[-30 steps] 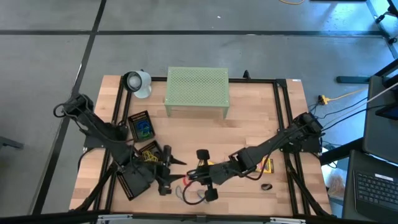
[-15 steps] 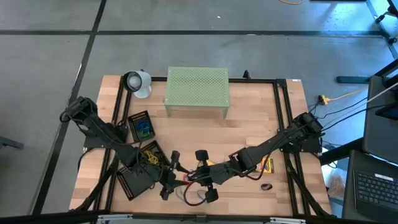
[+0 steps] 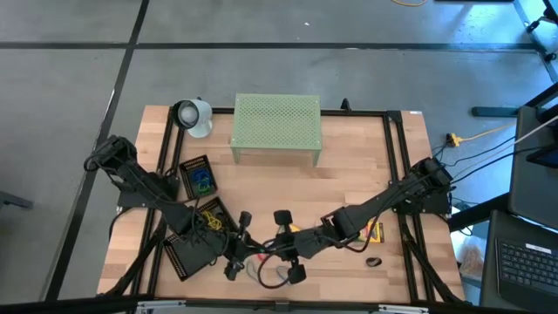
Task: Pick & Place Office Desk Supplies
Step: Put the blue rubber band into the middle black bin, then put the black rubber band into the middle black bin
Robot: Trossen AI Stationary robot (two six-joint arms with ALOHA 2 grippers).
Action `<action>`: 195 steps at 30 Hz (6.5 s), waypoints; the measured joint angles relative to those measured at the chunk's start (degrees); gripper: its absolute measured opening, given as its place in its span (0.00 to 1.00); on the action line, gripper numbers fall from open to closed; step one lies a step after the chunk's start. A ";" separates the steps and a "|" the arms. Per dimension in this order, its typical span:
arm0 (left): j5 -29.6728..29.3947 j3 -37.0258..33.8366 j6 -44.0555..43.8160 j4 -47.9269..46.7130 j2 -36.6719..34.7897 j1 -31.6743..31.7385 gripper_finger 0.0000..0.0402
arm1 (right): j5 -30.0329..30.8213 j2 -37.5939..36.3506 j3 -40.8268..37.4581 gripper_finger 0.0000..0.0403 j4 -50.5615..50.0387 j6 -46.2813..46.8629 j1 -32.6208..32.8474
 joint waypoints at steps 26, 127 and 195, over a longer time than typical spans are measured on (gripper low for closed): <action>-0.33 0.11 -26.08 -15.27 -0.15 0.02 0.01 | 0.18 -11.07 -0.01 0.44 -21.32 16.33 0.24; 1.03 0.06 -52.25 -35.38 -4.13 1.55 0.26 | -32.27 7.65 -3.63 0.39 -70.30 59.73 16.72; 1.84 0.11 -13.08 -2.81 -2.58 1.38 0.31 | 11.21 5.35 16.44 0.03 -36.38 13.37 3.63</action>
